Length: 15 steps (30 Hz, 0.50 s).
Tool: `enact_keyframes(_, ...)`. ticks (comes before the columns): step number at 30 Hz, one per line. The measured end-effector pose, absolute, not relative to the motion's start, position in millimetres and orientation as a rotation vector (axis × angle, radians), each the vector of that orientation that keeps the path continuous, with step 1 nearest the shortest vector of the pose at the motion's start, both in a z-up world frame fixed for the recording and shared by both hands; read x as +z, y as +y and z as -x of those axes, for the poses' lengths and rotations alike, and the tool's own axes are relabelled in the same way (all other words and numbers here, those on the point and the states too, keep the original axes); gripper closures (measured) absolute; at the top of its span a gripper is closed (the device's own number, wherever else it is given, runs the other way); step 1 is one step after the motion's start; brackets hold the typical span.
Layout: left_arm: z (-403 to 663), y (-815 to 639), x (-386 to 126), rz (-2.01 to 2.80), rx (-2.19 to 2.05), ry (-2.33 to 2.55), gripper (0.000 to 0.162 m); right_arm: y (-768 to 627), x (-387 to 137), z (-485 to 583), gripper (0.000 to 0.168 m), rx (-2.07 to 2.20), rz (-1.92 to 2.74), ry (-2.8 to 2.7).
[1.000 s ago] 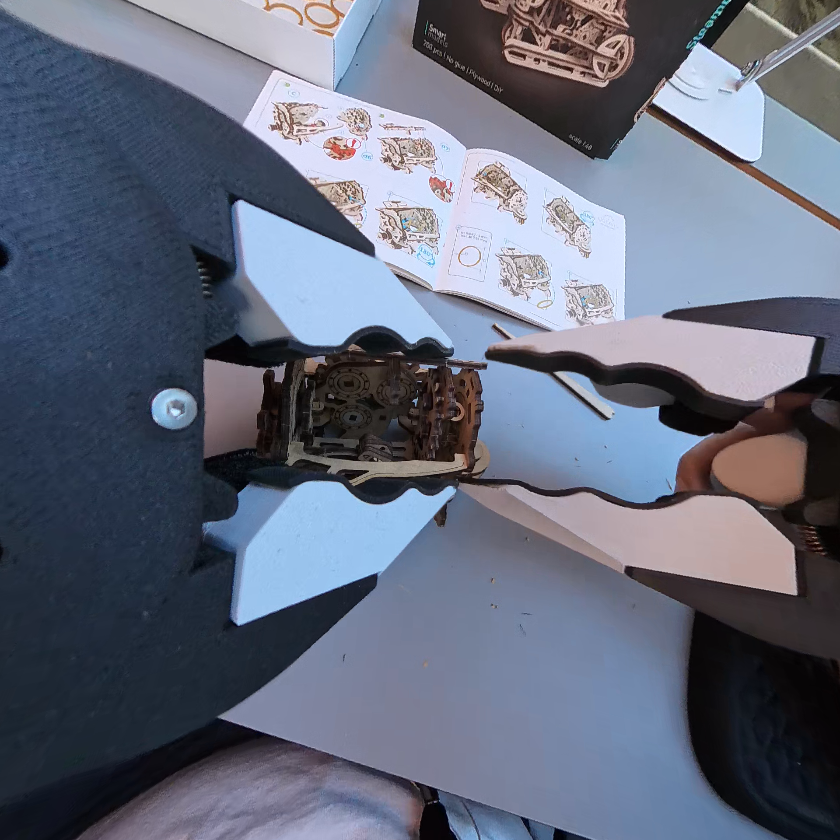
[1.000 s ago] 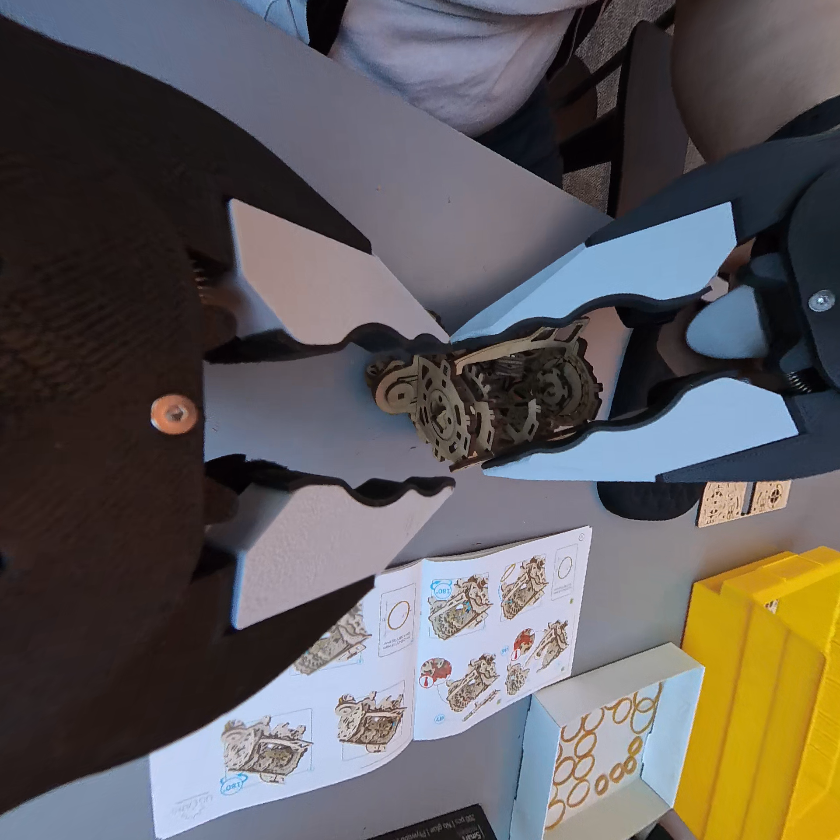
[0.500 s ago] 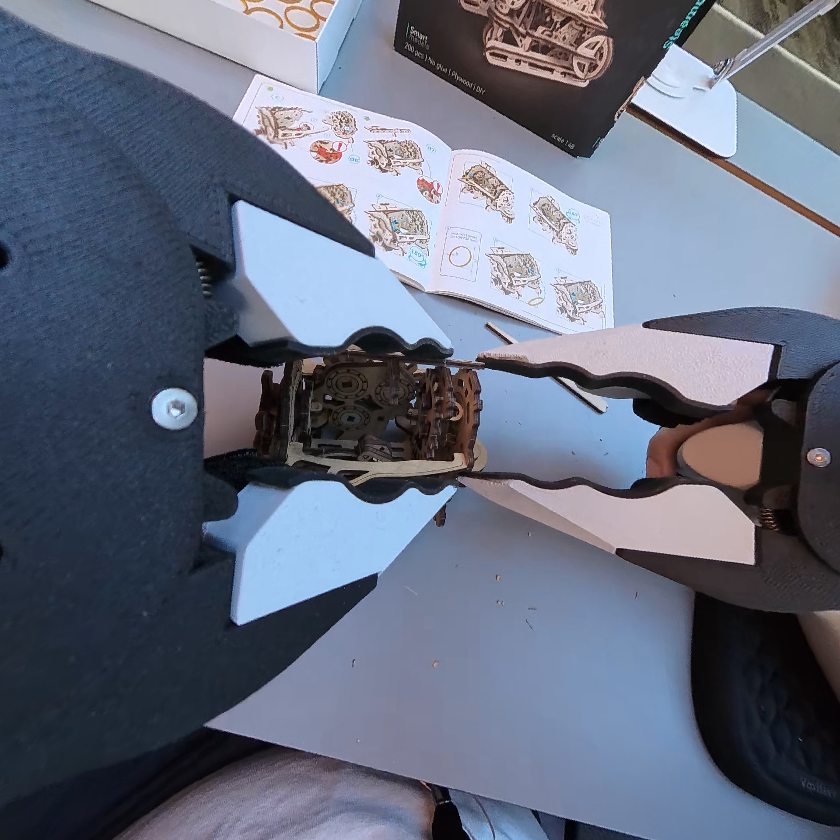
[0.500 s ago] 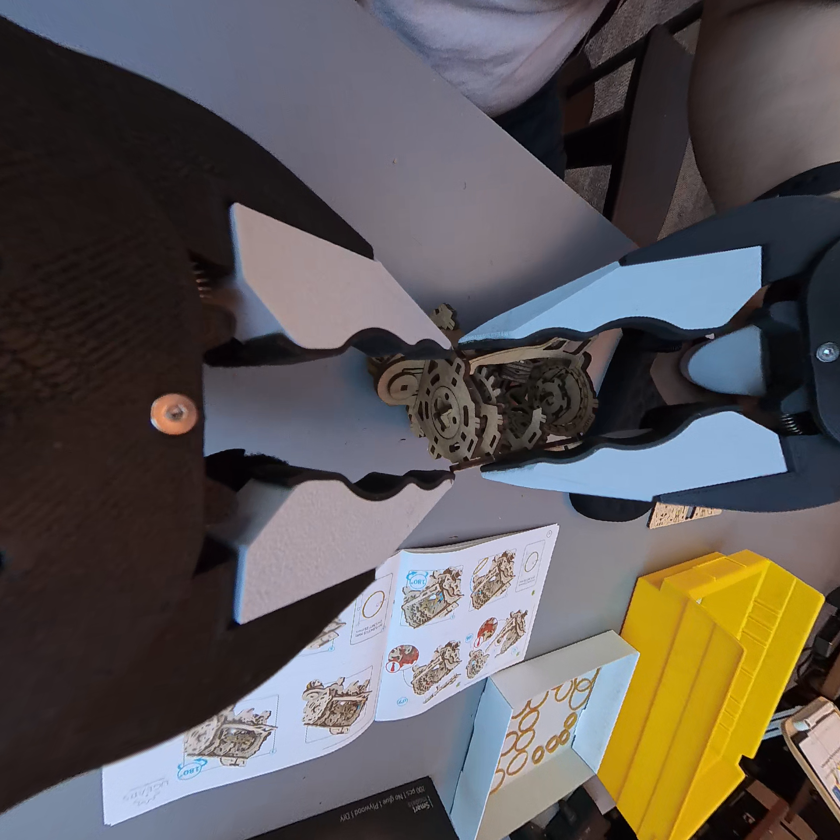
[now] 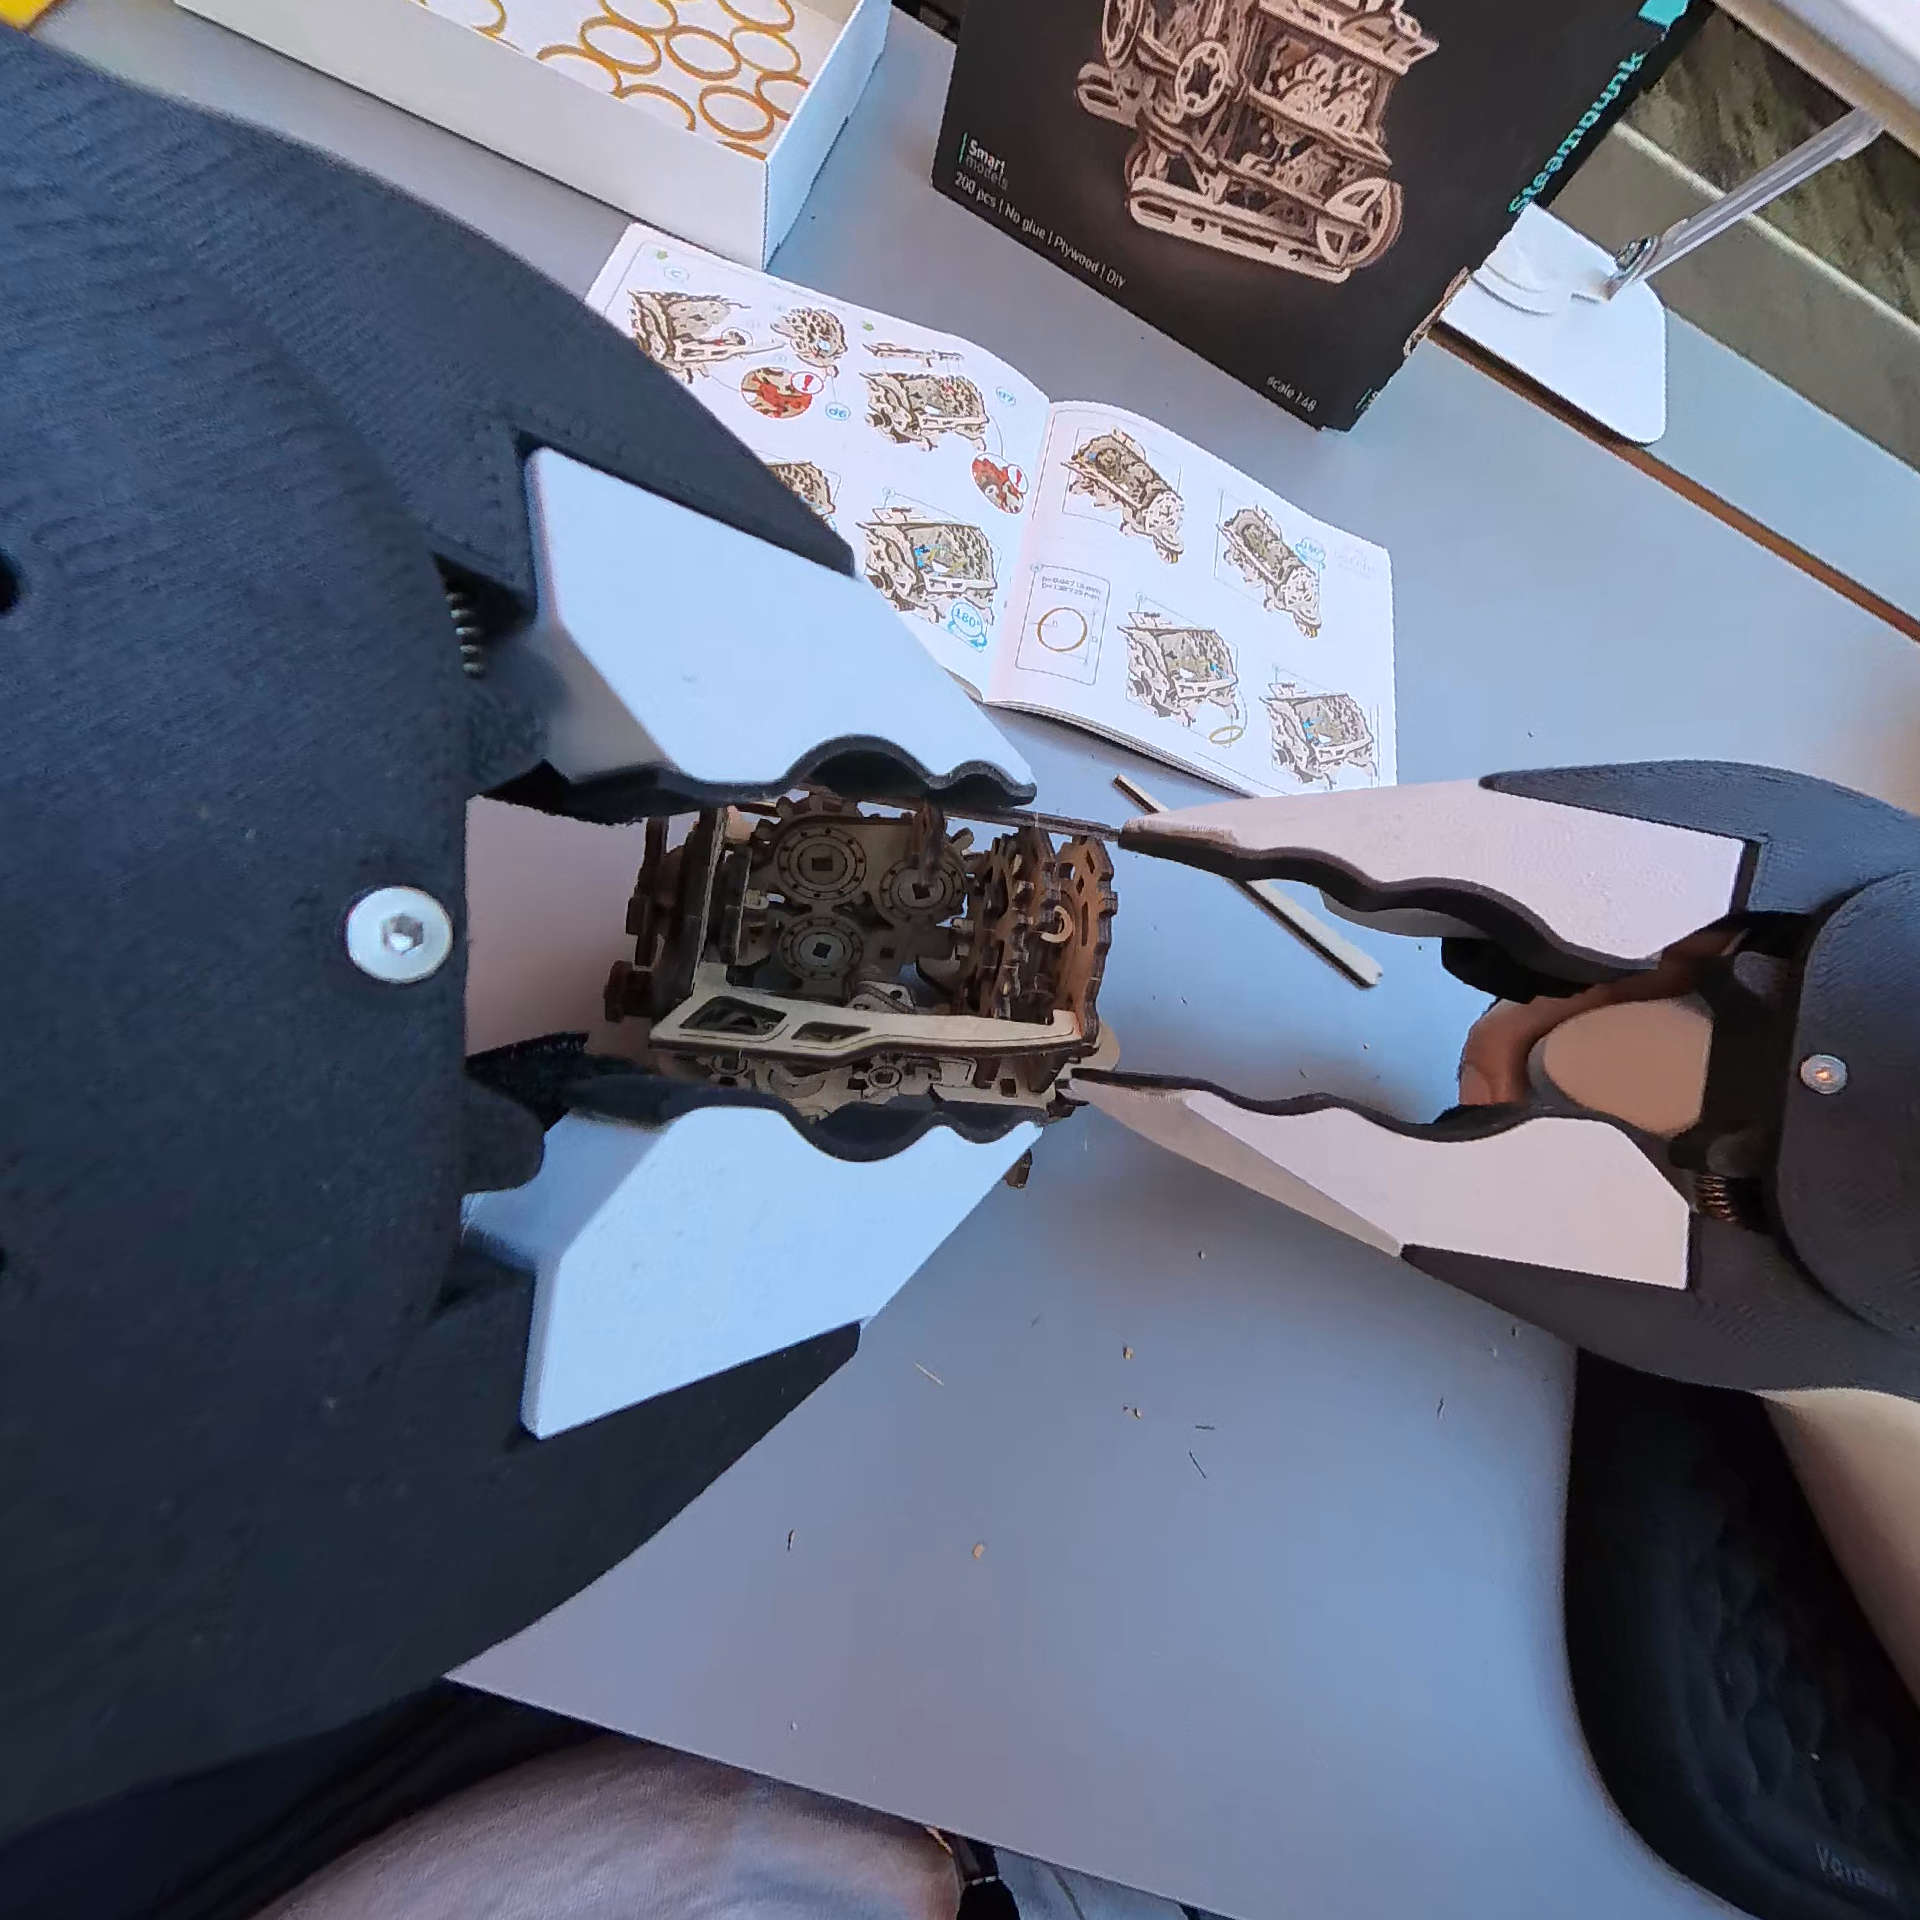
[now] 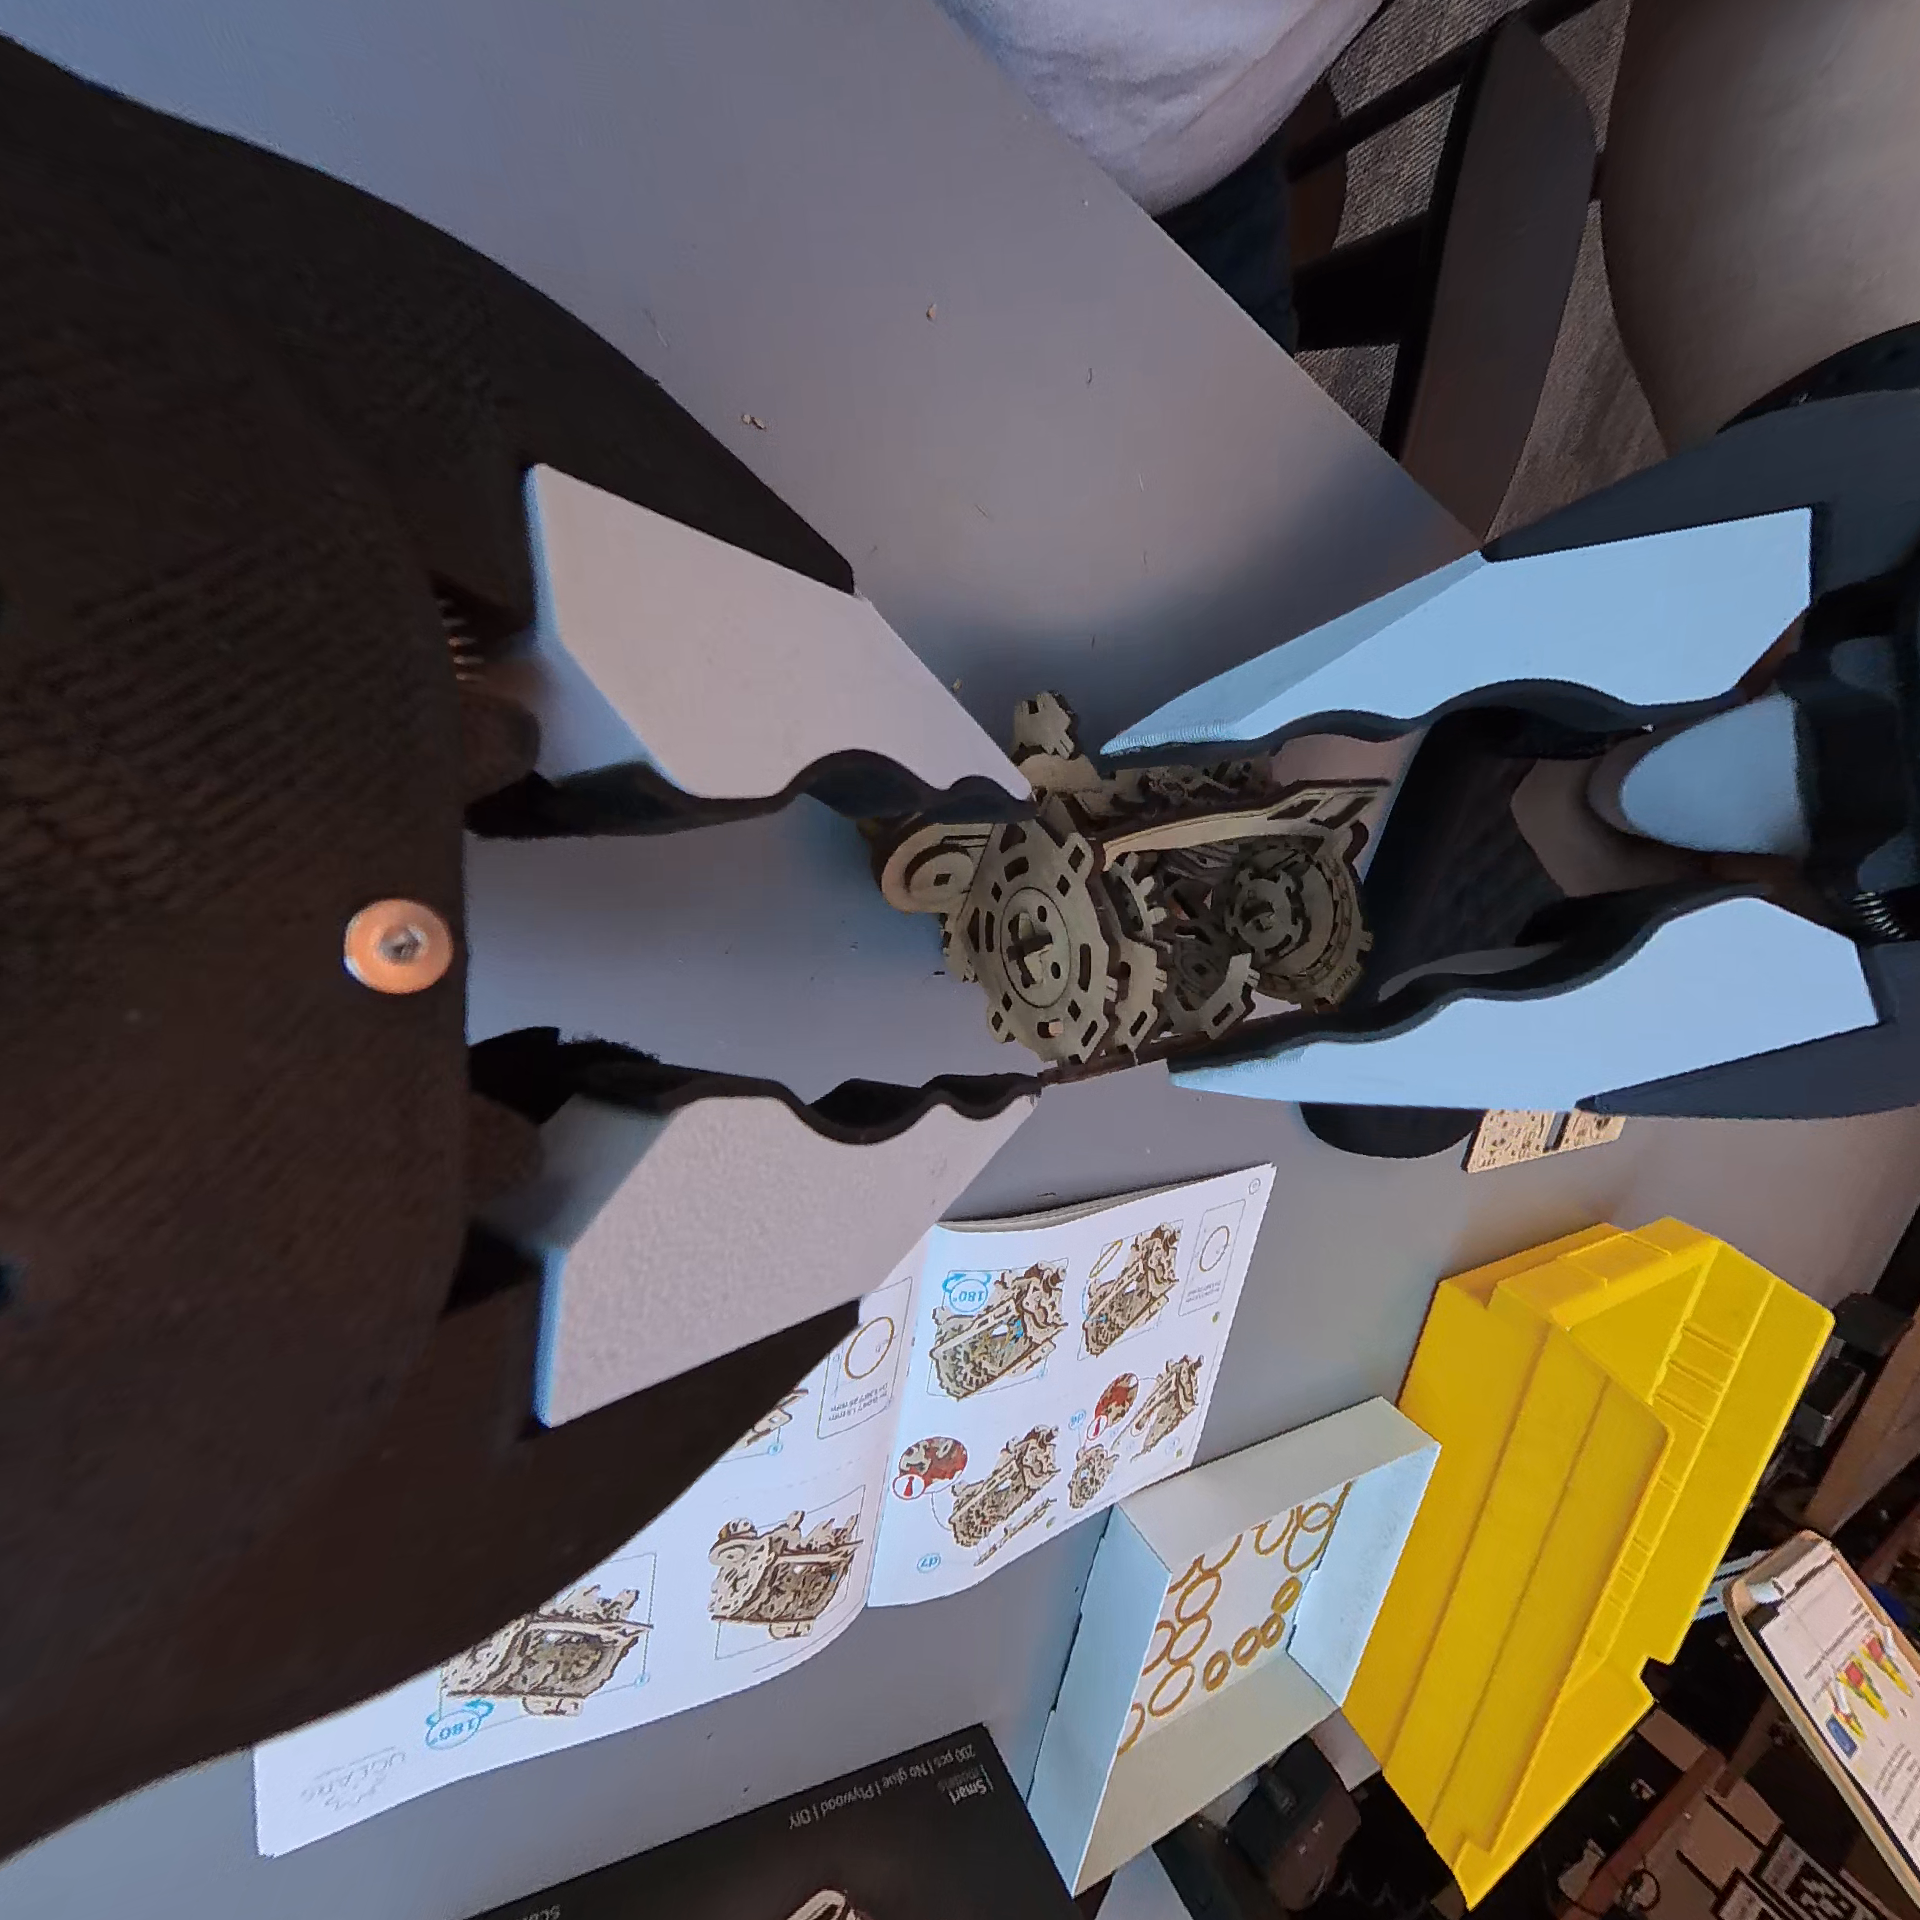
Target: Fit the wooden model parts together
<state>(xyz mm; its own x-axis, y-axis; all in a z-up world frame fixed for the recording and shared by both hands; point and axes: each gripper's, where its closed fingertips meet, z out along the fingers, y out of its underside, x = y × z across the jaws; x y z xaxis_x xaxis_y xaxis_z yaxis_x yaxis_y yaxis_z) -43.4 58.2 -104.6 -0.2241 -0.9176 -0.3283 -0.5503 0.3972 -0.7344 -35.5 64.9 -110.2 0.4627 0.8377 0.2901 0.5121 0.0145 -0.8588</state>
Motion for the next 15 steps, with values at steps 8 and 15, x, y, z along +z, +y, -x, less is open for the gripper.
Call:
enact_keyframes(8, 41.0, 58.6, -105.8, 1.264, -0.598, 1.896, 0.111, 56.4, -109.6, 40.0, 0.112, 0.463, 1.616, -1.207)
enact_keyframes(15, 41.0, 60.6, -106.6, 1.301, -0.628, 1.886, 0.110, 59.0, -106.0, 37.9, 0.106, 0.590, 1.659, -1.117)
